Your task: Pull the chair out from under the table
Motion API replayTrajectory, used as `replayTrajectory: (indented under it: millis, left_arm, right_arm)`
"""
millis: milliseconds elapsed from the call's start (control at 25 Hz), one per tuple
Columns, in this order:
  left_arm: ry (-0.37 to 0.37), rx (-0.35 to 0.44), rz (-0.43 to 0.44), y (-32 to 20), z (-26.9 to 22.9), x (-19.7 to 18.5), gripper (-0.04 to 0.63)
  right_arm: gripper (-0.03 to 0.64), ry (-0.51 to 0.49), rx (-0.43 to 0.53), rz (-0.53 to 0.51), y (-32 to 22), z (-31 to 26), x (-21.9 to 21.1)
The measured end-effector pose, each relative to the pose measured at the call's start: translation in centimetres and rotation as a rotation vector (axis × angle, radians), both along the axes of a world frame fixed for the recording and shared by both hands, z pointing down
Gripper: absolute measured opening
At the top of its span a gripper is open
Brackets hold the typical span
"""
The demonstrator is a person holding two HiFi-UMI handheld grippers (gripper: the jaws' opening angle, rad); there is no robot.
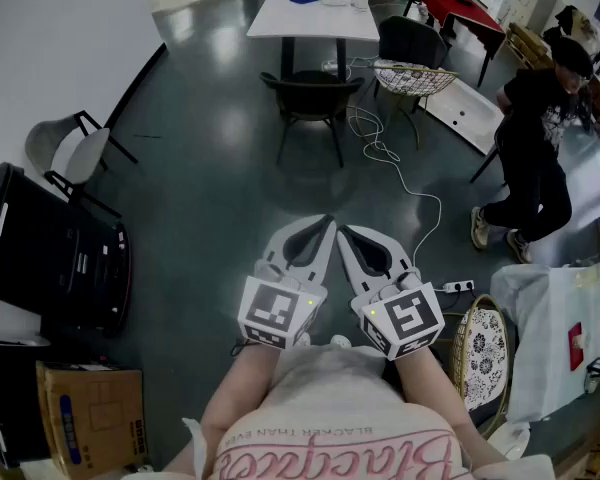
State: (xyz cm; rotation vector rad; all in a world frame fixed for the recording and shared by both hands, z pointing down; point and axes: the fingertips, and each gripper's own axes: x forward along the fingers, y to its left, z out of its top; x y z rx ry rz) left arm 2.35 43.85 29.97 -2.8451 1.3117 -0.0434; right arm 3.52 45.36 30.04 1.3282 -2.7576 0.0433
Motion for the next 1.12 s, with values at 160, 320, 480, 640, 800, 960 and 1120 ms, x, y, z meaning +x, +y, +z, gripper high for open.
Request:
replayTrajectory:
  millis: [160,320,480,640,800,960,1120]
  left_arm:
    - [-0.009,0.002,-0.003,-0.5,0.3,-0.6,0.005]
    - [-0.015,0.006,0.001,-0.9,0.3,-1.4,0.005]
    - [-0.016,0.006,0.007,-1.5,0.3,-2.8,0.005]
    - [-0.021,0.007,0.008,-2.4,0.3,-4.9,0.005]
    - [0.007,-0.003,-0.008,-3.5,0.3,-7.2,0.005]
    - [0.017,-0.007,-0.012,-4.5,0.2,-8.3,0.005]
    - [0.022,-0.009,-0.012,-5.6,0.5,-8.6,0.005]
  right_arm:
    - [0.003,-0.008,-0.006,0.000,-0.4,0.2,-0.4]
    - [0.004,-0.012,-0.013,0.002,-0.8,0.4,-1.2]
    - [0.003,-0.015,-0.021,0.004,-1.5,0.6,-2.6]
    - [0.004,-0.023,-0.021,0.014,-2.5,0.4,-4.3]
    - [0.003,-0.018,-0.021,0.006,-2.9,0.3,-6.3]
    - [0.004,-0.048,-0.021,-0.006,-3.4,-0.1,-7.5]
    - [0.005,-0.040,-0.024,0.007,-4.3,0.6,-7.5]
